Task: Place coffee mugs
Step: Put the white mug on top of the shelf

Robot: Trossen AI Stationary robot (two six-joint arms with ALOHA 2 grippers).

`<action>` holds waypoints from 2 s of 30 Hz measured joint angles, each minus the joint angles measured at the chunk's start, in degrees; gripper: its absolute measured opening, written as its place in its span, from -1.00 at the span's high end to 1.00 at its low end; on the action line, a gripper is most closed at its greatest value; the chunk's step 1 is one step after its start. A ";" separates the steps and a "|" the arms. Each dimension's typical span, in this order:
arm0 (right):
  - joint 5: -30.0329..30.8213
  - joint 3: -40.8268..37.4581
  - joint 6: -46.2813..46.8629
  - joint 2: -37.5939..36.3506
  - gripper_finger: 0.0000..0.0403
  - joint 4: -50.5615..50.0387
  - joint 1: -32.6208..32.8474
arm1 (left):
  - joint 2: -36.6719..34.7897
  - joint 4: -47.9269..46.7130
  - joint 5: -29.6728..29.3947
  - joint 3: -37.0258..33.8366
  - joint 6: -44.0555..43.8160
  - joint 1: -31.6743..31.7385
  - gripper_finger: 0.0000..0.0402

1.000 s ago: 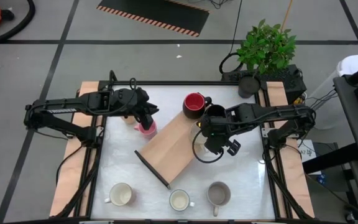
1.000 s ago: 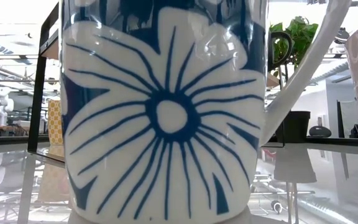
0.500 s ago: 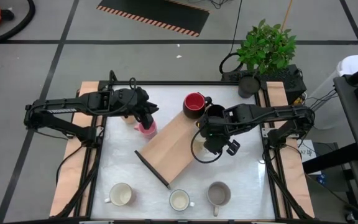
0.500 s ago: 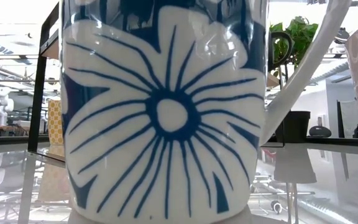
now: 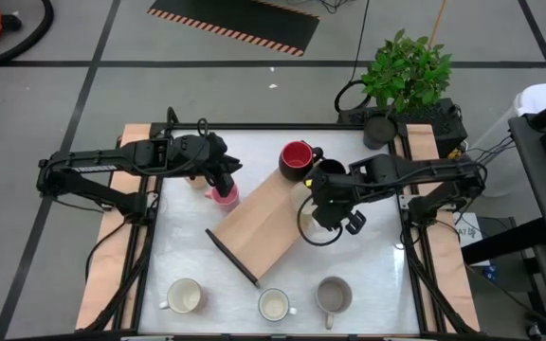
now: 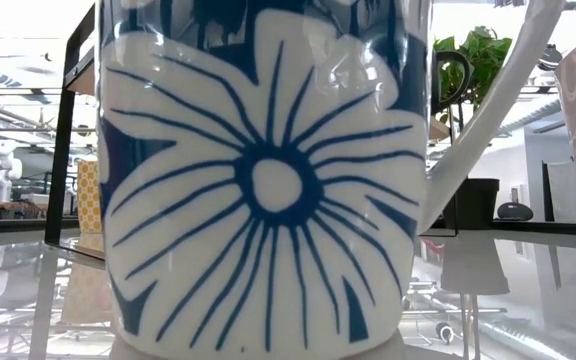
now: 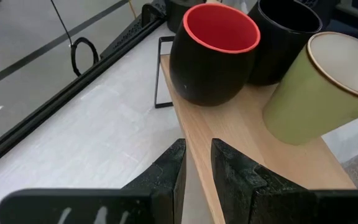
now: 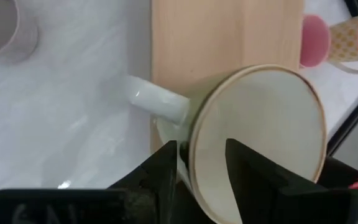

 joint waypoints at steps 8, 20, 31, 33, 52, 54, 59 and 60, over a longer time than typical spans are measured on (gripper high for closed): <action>-0.05 0.00 6.40 -1.88 0.38 -0.12 1.53 | 0.00 -0.02 0.00 0.00 -0.16 0.00 0.61; 0.27 0.04 30.45 -2.57 0.38 -0.49 8.61 | 0.00 -0.05 0.00 0.00 0.78 0.00 0.61; 5.14 0.04 58.68 -2.57 0.38 -0.55 16.64 | 0.00 -0.45 0.00 0.00 2.27 -0.01 0.61; 6.36 0.04 64.00 -2.57 0.38 -0.55 17.85 | 0.00 -0.46 0.00 0.00 2.16 -0.01 0.61; 20.90 0.07 89.41 -2.57 0.38 0.96 27.11 | 0.00 -0.49 0.57 0.00 -4.30 -3.35 0.61; 23.88 0.07 91.91 -2.57 0.38 0.96 27.98 | 0.00 -0.49 0.57 0.00 -4.50 -3.94 0.61; 29.87 -0.85 97.13 -2.59 0.38 1.63 29.70 | 0.00 -0.52 0.22 0.00 -5.35 -4.82 0.61; 30.51 -1.50 97.87 -2.59 0.38 2.00 29.92 | 0.00 -0.51 0.13 0.00 -5.41 -4.97 0.61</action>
